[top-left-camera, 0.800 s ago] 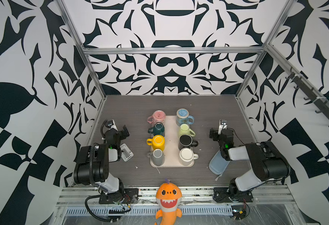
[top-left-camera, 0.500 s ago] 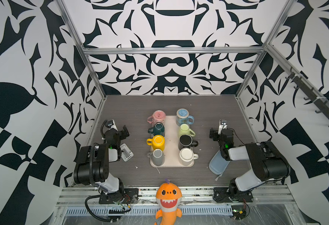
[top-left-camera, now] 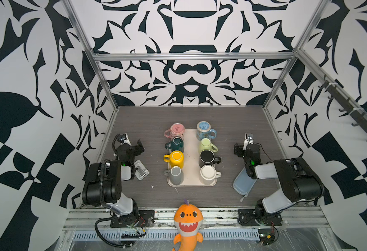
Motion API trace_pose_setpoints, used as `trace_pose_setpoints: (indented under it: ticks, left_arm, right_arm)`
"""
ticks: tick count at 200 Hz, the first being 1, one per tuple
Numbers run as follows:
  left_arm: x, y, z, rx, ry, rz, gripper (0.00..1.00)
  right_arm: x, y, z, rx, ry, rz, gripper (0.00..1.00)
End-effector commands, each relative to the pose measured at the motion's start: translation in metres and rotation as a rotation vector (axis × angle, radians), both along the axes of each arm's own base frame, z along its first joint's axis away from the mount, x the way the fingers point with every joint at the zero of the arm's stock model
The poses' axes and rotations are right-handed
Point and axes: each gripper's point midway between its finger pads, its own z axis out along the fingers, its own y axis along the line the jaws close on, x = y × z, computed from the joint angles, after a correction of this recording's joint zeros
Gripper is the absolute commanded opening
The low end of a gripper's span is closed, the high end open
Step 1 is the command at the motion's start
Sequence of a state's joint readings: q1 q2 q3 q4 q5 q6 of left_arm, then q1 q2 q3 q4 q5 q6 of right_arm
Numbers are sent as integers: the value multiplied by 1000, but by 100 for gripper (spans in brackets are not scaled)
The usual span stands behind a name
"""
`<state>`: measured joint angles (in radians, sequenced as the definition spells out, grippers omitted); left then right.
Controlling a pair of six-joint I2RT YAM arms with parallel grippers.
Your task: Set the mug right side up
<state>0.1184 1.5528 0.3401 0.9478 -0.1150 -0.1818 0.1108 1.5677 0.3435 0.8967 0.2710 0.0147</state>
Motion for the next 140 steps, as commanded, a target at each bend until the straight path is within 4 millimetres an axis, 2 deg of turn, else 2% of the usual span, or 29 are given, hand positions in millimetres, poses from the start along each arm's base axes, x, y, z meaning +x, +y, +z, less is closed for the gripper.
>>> trace_pose_setpoints:
  ticks: [1,73,99,124,139,140]
  left_arm:
    - [3,1,5,5,-14,0,99]
    - [3,0,6,7,-13,-3,99]
    - [7,-2,12,14,14,-26,99]
    - [7,1,40,12,41,-4,99]
    - [2,0,64,-1,8,7,99]
    - [1,0,70,-1,-9,7,99]
  right_arm:
    - [4,-3,14,-1,-53,-18,97]
    - [4,-3,13,-1,-53,-13,98]
    - [7,6,20,5,-41,36,91]
    - [7,4,46,2,-27,15,89]
    - [5,5,66,9,-27,11,88]
    - [5,5,67,10,-27,9,88]
